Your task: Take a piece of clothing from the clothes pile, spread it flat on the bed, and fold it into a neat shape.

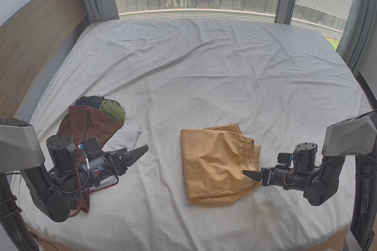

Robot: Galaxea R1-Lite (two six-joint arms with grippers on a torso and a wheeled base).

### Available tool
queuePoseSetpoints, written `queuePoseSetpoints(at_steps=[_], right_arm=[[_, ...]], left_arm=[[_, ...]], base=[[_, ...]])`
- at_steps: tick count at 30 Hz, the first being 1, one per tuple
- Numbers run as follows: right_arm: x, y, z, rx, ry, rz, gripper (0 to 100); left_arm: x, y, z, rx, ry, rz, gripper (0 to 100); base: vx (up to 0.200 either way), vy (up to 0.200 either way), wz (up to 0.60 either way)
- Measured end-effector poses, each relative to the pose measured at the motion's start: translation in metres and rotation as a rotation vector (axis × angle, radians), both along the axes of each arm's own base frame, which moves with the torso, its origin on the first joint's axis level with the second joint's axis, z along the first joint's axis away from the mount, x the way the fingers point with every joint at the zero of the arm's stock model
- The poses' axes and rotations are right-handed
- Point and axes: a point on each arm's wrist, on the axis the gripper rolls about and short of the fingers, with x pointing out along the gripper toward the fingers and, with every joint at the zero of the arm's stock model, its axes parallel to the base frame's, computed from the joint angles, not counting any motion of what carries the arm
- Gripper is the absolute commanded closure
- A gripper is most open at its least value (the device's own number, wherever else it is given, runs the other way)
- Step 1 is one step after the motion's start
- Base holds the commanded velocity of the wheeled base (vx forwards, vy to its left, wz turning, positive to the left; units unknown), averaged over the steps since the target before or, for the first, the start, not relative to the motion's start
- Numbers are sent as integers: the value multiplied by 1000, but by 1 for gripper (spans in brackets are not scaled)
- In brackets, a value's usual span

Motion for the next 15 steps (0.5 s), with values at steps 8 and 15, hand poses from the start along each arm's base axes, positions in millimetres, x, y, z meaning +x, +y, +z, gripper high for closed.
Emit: queuePoseSetpoints(at_steps=[8,15], right_arm=[[3,-4,-9,-8,30,-16,0],[5,-5,-19,-14,55,-18,0]], left_arm=[[0,0,-3,3,13,-1,0],[-1,0,-4,4,16,-3,0]], base=[[0,0,0],[0,0,0]])
